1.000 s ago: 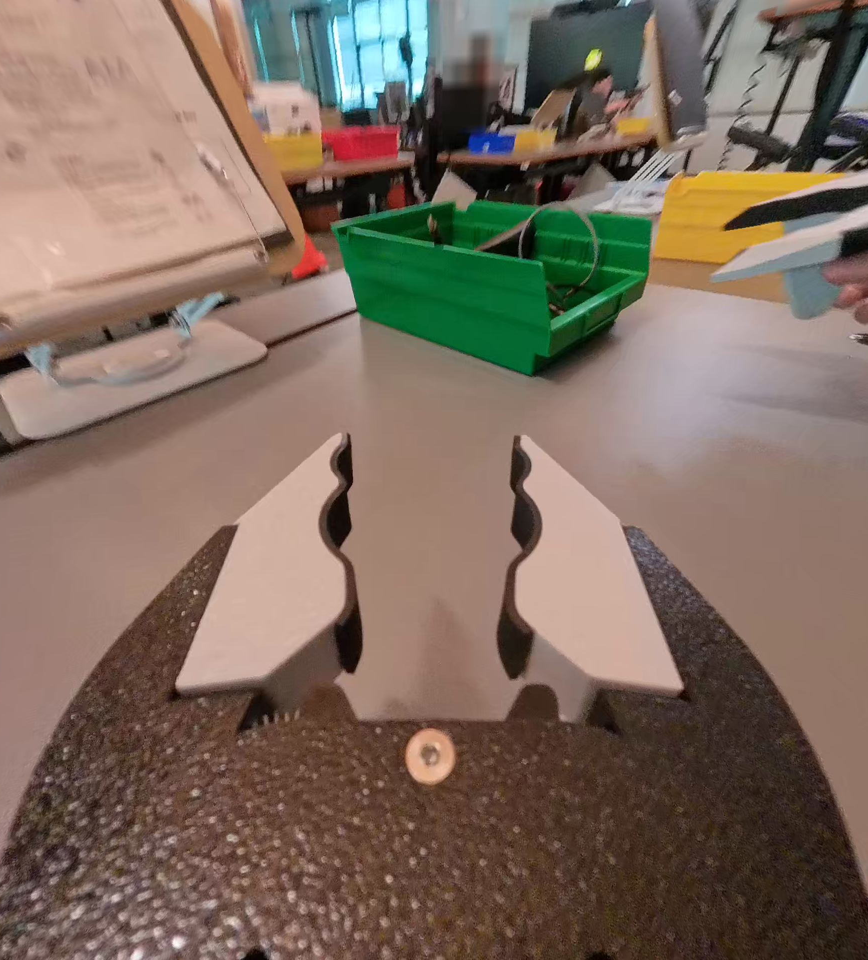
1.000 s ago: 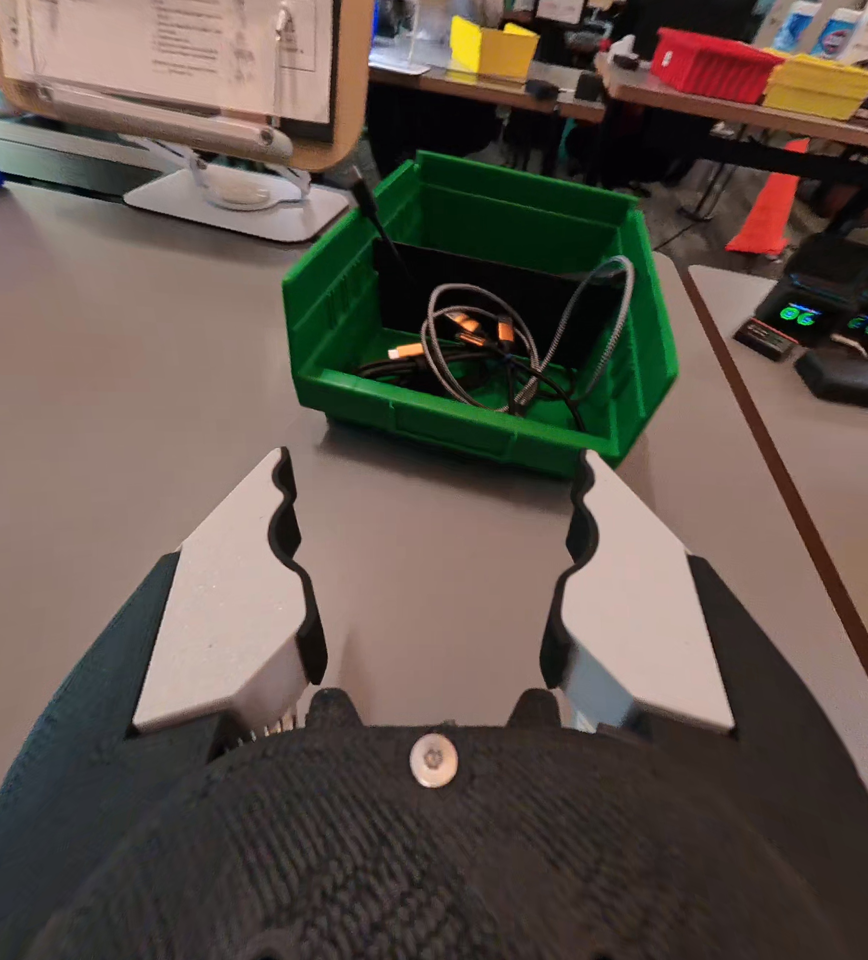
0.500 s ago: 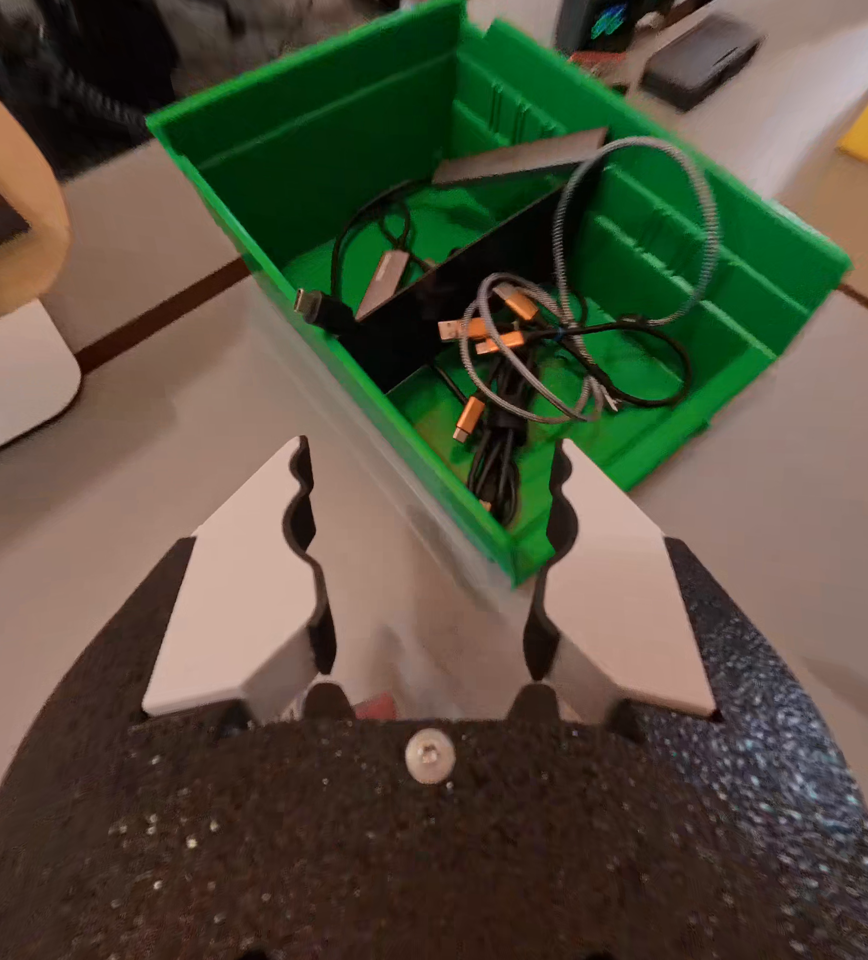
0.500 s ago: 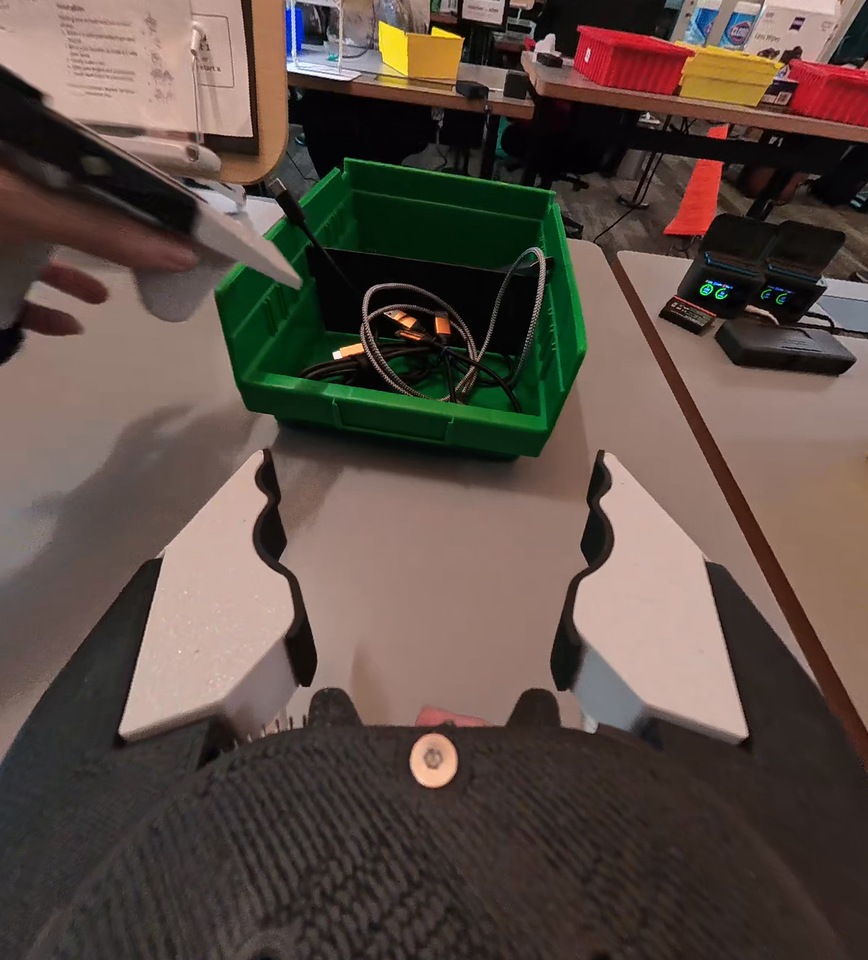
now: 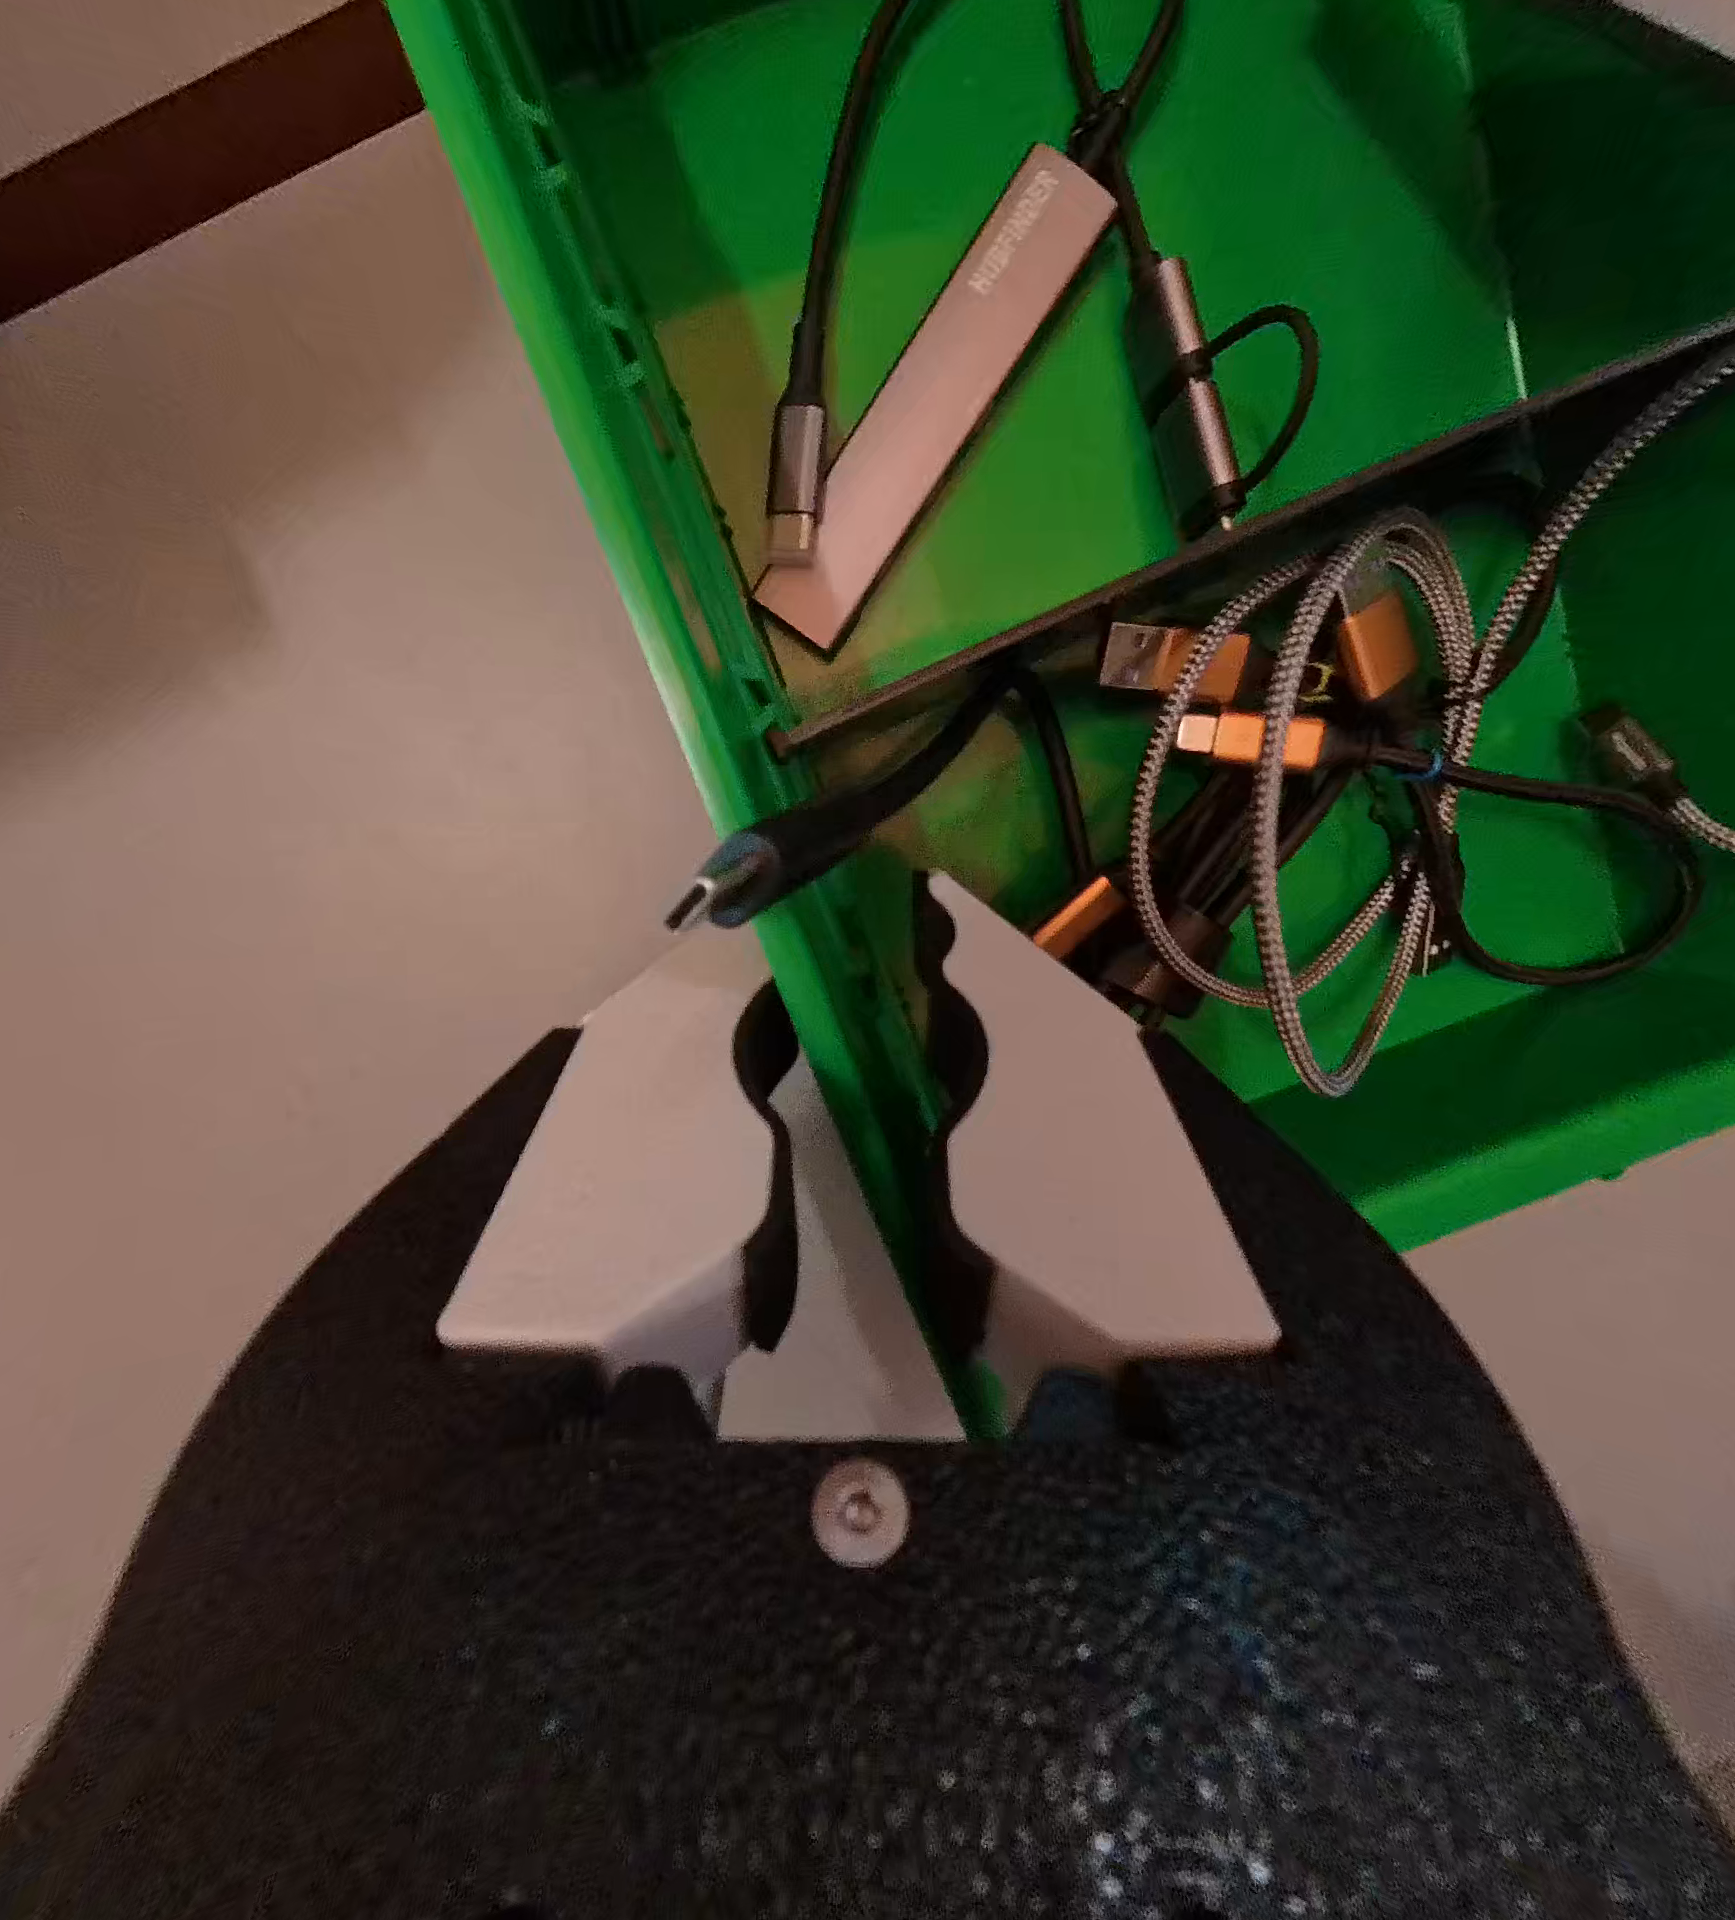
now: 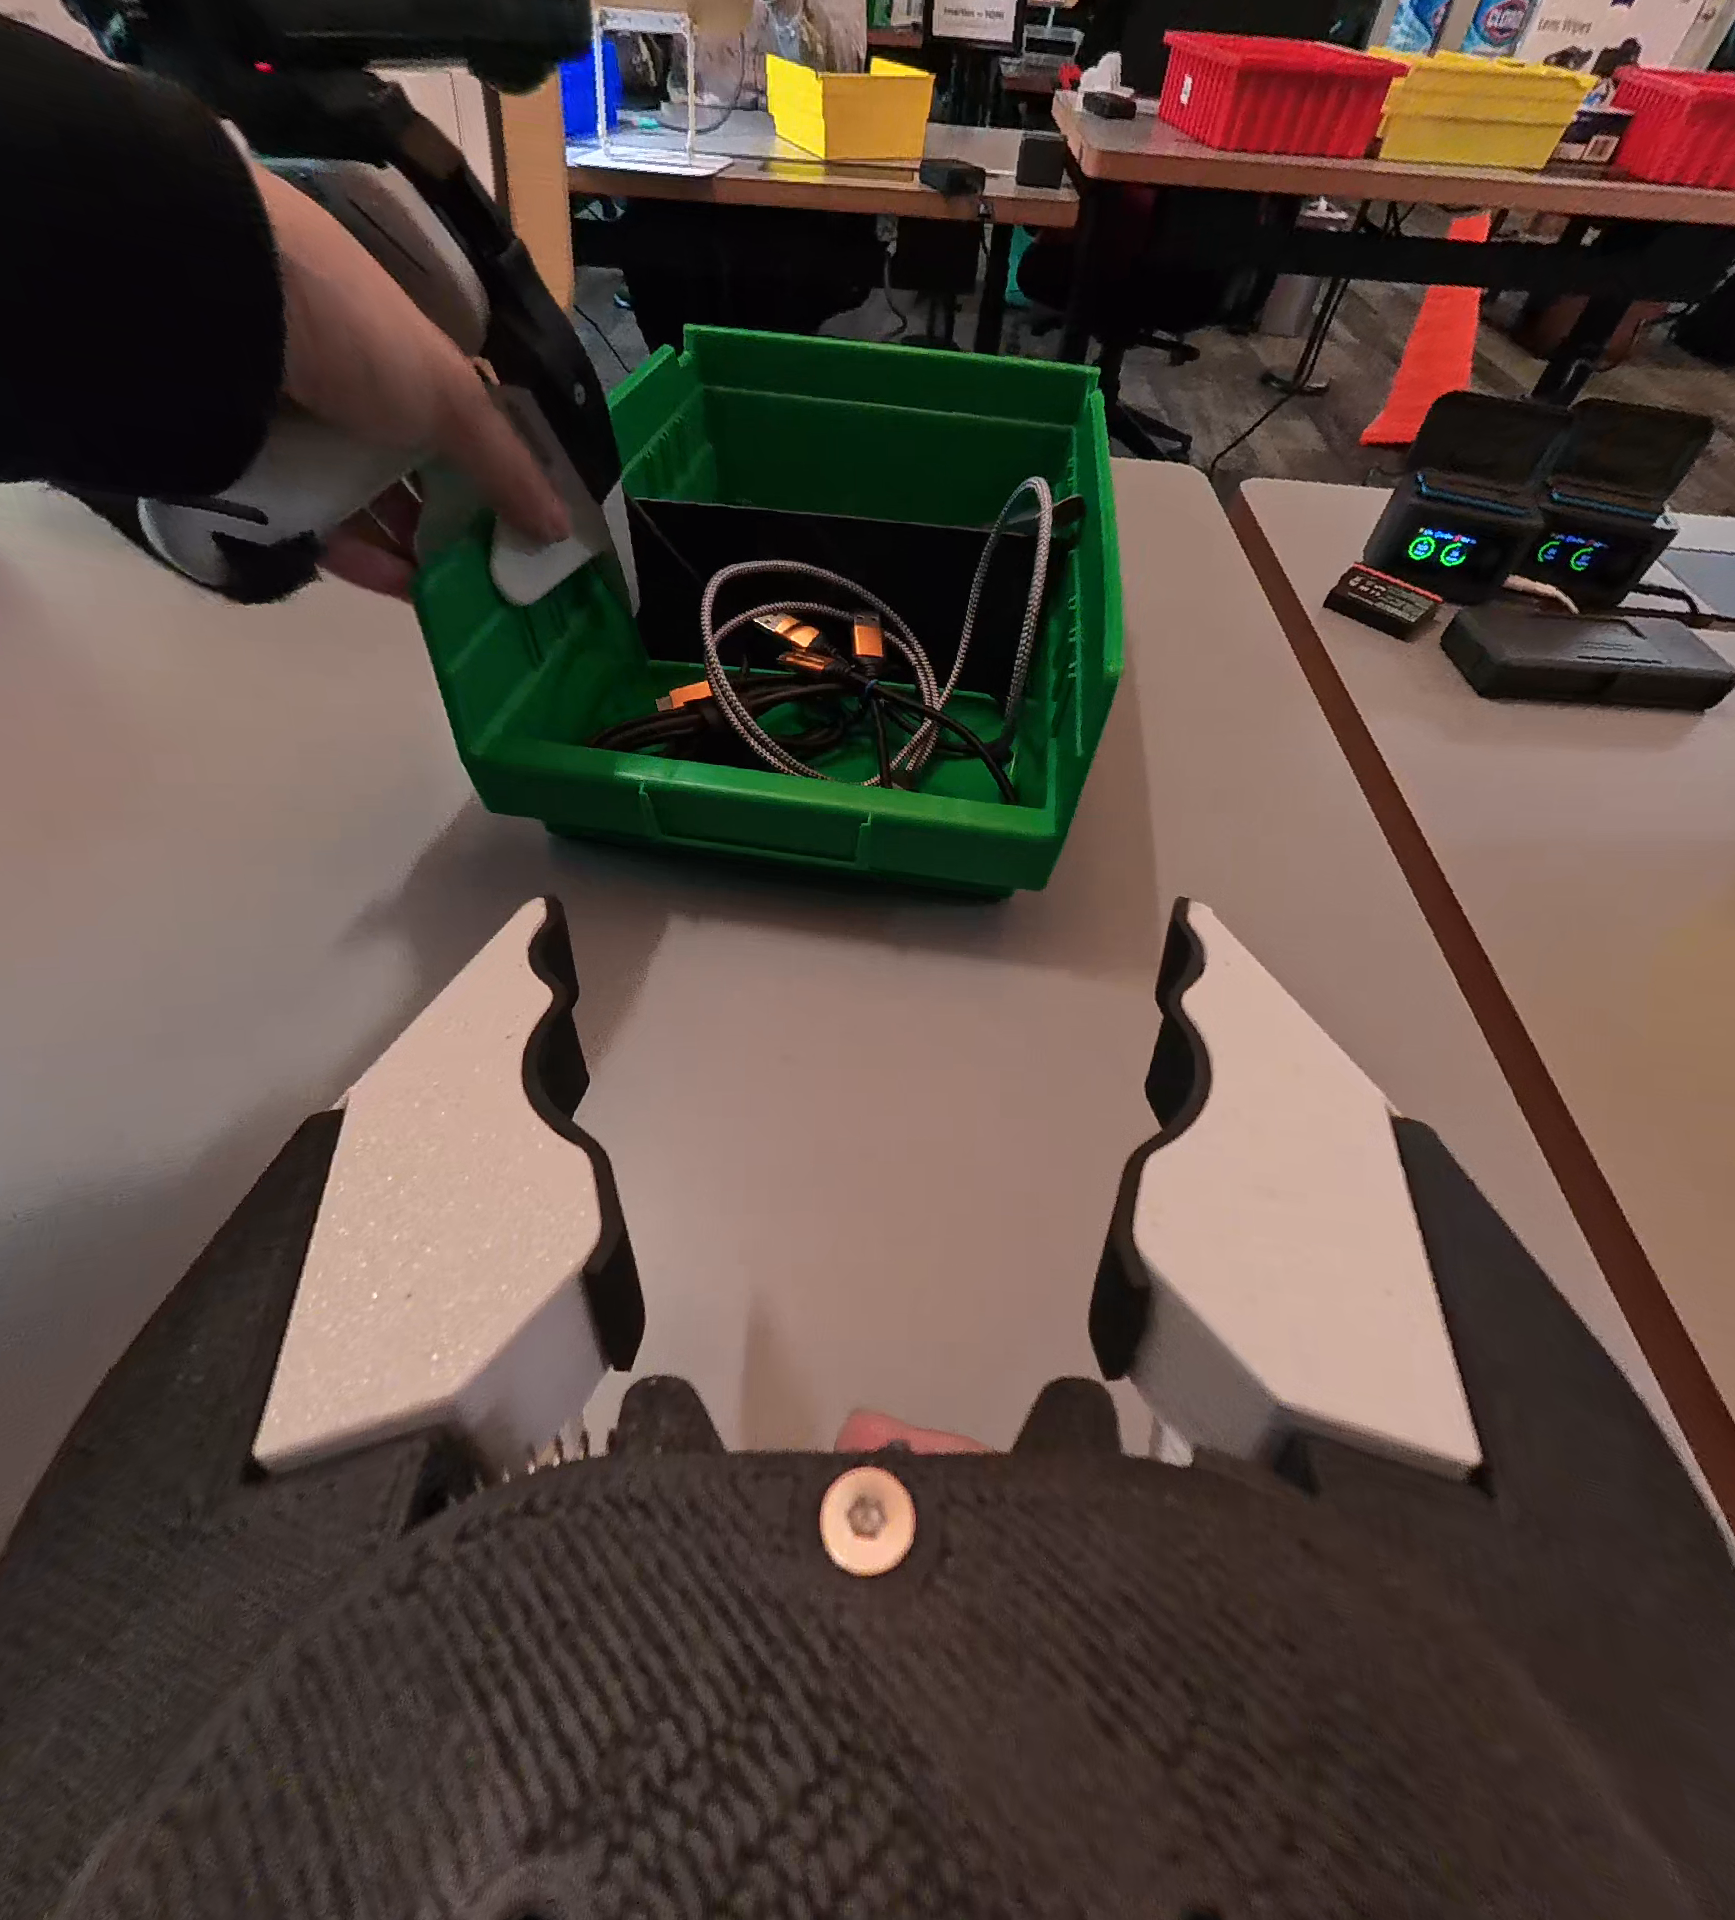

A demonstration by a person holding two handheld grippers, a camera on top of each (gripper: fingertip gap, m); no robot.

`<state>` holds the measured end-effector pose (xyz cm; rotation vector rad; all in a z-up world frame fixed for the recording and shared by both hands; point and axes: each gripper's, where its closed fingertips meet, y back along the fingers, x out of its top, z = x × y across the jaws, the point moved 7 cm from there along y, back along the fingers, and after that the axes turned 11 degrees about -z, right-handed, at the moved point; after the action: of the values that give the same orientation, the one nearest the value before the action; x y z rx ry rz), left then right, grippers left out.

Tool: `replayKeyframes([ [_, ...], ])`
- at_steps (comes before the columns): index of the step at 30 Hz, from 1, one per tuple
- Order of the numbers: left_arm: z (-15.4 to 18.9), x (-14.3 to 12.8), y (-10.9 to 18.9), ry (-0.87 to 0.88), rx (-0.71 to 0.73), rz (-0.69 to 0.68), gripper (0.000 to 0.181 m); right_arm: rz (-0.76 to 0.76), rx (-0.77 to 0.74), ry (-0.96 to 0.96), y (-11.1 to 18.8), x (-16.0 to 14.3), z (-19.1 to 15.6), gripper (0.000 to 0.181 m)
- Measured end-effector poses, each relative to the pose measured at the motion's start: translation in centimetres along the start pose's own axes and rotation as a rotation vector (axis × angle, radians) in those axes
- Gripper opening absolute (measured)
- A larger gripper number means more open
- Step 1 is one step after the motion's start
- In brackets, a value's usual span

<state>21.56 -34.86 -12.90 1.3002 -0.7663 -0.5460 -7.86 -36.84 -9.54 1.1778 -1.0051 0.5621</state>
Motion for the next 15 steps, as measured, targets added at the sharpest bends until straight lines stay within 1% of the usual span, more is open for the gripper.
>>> replayKeyframes([
  [1,-0.1,0.1,0.0,0.014,0.009,-0.009,0.012,0.001,0.001,0.004,0.0,0.0,0.0,0.111],
  [4,-1.2,0.4,0.2,0.011,0.014,-0.028,0.003,-0.002,-0.005,0.021,0.2,0.1,-0.1,0.111],
  [7,-3.1,-0.2,1.0,-0.028,-0.021,-0.103,0.002,0.006,-0.011,0.026,0.4,0.2,0.1,0.111],
  [9,-4.5,-0.5,2.5,-0.063,-0.049,-0.117,0.004,0.007,-0.012,0.018,0.5,0.2,0.3,0.111],
  [11,-5.7,-1.0,4.5,-0.140,-0.102,-0.124,0.005,0.013,-0.012,0.008,0.6,0.3,0.4,0.110],
  [15,-9.5,-4.0,8.9,-0.296,-0.103,-0.189,0.006,0.034,0.006,0.013,1.0,0.9,-0.4,0.109],
])
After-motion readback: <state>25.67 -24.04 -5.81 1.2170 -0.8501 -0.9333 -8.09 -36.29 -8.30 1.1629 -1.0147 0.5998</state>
